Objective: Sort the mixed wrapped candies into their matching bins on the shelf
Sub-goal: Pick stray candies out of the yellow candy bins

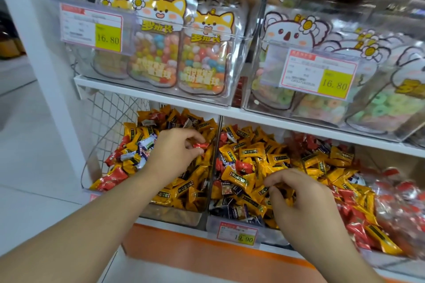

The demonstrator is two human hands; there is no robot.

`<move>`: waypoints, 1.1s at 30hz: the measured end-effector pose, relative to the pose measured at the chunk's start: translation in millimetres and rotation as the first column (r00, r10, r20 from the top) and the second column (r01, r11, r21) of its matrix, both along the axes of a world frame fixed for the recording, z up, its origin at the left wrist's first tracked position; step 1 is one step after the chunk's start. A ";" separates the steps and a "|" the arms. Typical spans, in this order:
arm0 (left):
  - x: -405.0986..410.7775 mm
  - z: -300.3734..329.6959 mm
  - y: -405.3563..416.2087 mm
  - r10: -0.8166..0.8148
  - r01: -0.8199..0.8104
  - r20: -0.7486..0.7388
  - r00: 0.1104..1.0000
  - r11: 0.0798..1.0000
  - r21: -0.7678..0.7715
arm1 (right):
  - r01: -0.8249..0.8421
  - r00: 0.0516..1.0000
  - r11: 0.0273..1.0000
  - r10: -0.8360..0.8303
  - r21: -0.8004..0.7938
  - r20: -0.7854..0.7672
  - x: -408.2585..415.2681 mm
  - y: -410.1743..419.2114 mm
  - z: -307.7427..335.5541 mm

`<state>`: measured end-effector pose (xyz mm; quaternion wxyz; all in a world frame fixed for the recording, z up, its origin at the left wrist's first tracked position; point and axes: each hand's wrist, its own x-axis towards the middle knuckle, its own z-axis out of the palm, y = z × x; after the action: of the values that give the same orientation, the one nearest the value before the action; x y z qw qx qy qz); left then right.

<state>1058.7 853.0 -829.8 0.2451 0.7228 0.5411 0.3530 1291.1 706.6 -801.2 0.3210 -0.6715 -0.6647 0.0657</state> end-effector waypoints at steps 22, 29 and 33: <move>35.4 38.8 -91.4 -0.227 0.230 0.056 0.972 0.973 -0.038 | 0.011 0.971 0.997 -0.030 -0.083 -0.236 14.4 -4.5 13.3; 28.3 31.8 -92.5 -0.283 0.308 -0.215 0.935 0.947 0.091 | 0.038 0.980 0.992 -0.060 -0.121 -0.188 15.8 -1.9 14.0; 11.2 31.1 -96.3 -0.210 0.235 -0.192 0.959 0.965 0.115 | 0.012 0.989 0.993 -0.030 -0.120 -0.143 7.0 0.1 11.9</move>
<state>1069.9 756.7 -798.7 0.1840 0.8229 0.4506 0.2931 1298.1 706.7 -789.4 0.3286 -0.6898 -0.6274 0.1502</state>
